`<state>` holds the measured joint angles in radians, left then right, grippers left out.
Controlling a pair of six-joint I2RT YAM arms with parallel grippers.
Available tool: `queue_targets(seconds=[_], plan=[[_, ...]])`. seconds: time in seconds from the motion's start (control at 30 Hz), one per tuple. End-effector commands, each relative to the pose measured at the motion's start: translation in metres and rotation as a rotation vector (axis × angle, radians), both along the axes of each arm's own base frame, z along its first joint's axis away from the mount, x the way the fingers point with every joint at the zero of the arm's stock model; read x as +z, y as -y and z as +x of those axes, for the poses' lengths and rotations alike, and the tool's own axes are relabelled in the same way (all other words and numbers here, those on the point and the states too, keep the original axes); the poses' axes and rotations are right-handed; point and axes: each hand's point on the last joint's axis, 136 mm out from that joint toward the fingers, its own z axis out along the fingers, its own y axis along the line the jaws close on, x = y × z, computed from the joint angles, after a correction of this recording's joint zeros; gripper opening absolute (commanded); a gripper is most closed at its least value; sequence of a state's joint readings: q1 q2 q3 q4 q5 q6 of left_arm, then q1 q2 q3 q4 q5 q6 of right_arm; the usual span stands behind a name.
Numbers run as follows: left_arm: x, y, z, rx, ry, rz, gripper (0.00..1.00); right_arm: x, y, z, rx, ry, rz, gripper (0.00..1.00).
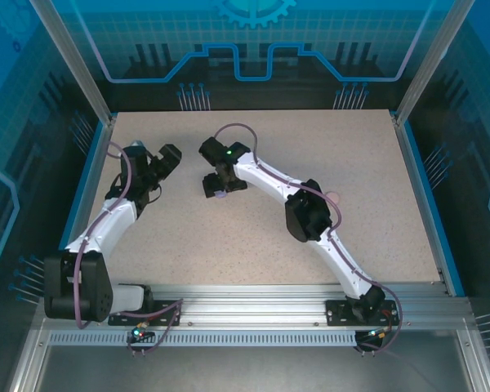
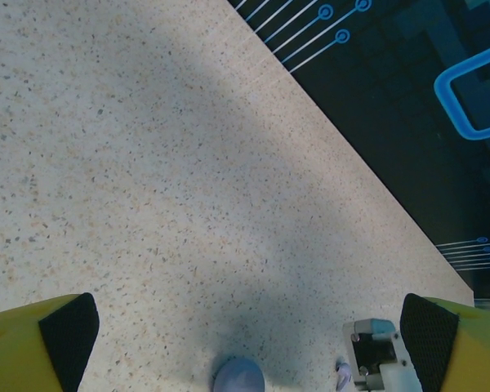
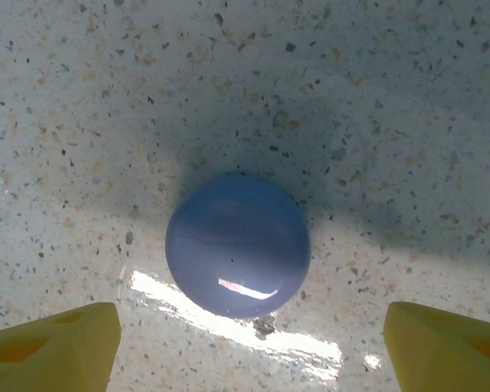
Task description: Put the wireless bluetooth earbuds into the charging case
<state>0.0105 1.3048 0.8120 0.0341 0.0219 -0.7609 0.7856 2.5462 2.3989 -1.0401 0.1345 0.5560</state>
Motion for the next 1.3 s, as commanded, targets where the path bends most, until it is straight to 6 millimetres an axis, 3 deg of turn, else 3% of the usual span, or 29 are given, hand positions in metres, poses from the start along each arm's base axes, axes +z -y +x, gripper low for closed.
queue_targets(seconds=[0.0,0.57,0.83,1.27], plan=[[-0.001,0.001,-0.004,-0.006,0.008,-0.030,0.99,-0.007,-0.004,0.001,0.025,0.023,-0.037,0.84],[0.006,0.004,-0.003,-0.011,0.063,-0.070,0.99,-0.032,-0.015,0.010,0.039,0.049,-0.065,0.68],[0.014,0.004,-0.004,0.020,0.090,-0.150,0.99,-0.041,-0.015,0.008,0.057,0.038,-0.079,0.65],[0.023,0.009,-0.010,-0.042,0.097,-0.112,0.99,-0.057,-0.015,0.007,0.109,0.045,-0.128,0.66]])
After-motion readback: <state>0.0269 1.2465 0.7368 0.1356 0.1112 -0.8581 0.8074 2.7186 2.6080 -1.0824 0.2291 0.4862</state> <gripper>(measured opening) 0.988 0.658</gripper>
